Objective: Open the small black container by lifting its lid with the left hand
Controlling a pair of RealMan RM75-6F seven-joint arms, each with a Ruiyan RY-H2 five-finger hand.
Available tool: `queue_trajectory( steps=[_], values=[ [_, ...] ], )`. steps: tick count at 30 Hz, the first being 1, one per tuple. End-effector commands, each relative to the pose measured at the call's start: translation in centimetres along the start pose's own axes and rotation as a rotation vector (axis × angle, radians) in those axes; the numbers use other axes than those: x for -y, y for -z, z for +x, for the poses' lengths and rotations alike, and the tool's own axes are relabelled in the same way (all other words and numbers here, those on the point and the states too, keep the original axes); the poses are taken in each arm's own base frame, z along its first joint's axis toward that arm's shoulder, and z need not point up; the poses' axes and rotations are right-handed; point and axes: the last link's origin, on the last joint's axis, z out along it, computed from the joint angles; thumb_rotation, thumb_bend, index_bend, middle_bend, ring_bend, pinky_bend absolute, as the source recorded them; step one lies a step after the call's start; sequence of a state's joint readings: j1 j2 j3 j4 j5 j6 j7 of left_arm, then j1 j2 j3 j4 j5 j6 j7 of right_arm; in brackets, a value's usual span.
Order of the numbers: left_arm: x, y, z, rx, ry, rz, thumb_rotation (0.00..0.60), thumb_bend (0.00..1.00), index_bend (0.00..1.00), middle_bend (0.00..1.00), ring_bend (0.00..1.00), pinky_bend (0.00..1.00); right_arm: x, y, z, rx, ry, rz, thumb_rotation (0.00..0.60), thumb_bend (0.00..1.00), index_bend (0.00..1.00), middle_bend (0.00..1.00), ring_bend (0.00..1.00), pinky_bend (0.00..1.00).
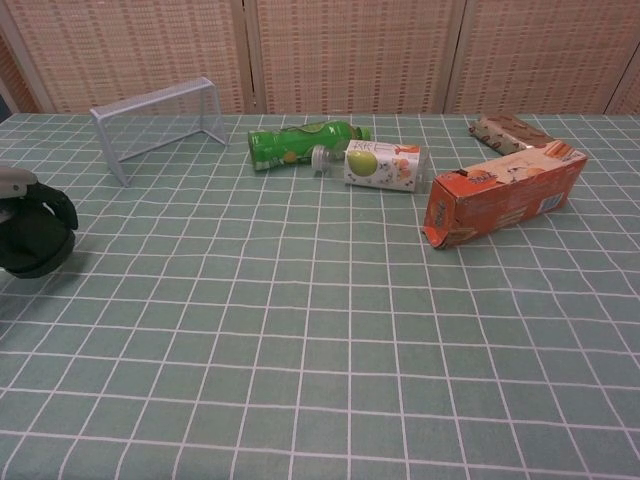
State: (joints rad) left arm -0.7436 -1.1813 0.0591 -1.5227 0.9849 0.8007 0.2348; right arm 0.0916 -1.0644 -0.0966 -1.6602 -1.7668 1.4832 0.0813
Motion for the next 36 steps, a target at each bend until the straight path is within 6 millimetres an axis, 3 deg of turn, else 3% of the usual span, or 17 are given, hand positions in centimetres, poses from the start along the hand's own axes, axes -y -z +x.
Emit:
queue_trajectory(
  steps=[1,5,10,15,23,29,36],
  values=[
    [0.5,0.3,0.3,-0.024,0.043,-0.005,0.6,0.44,0.68,0.64,0.66,0.94,0.0,0.0,0.0,-0.001,0.0,-0.001,0.6,0.18,0.0,0.0,0.0,0.0],
    [0.2,0.7,1.6,-0.117,0.22,-0.044,0.6,0.45,0.68,0.64,0.66,0.94,-0.1,-0.1,0.0,-0.002,0.004,-0.005,0.6,0.18,0.0,0.0,0.0,0.0],
    [0.7,1.6,2.8,-0.231,0.644,-0.138,0.6,0.46,0.68,0.64,0.66,0.94,-0.2,-0.2,-0.1,0.003,0.005,-0.011,0.6,0.18,0.0,0.0,0.0,0.0],
    [2.1,2.0,3.6,-0.258,1.054,-0.224,0.6,0.48,0.68,0.65,0.67,0.94,-0.2,-0.3,-0.1,0.003,0.002,-0.014,0.6,0.18,0.0,0.0,0.0,0.0],
    [3.2,2.5,4.5,-0.168,1.444,-0.314,0.6,0.48,0.68,0.64,0.66,0.94,-0.2,-0.2,-0.2,0.007,0.002,-0.014,0.6,0.18,0.0,0.0,0.0,0.0],
    [3.7,2.0,4.7,-0.088,1.486,-0.3,0.6,0.49,0.68,0.65,0.66,0.94,-0.2,-0.3,-0.1,0.008,0.0,-0.015,0.6,0.18,0.0,0.0,0.0,0.0],
    [4.7,1.6,3.1,0.074,0.937,-0.131,0.6,0.51,0.68,0.65,0.66,0.95,-0.3,-0.1,0.3,-0.006,0.011,-0.018,0.6,0.18,0.0,0.0,0.0,0.0]
  ],
)
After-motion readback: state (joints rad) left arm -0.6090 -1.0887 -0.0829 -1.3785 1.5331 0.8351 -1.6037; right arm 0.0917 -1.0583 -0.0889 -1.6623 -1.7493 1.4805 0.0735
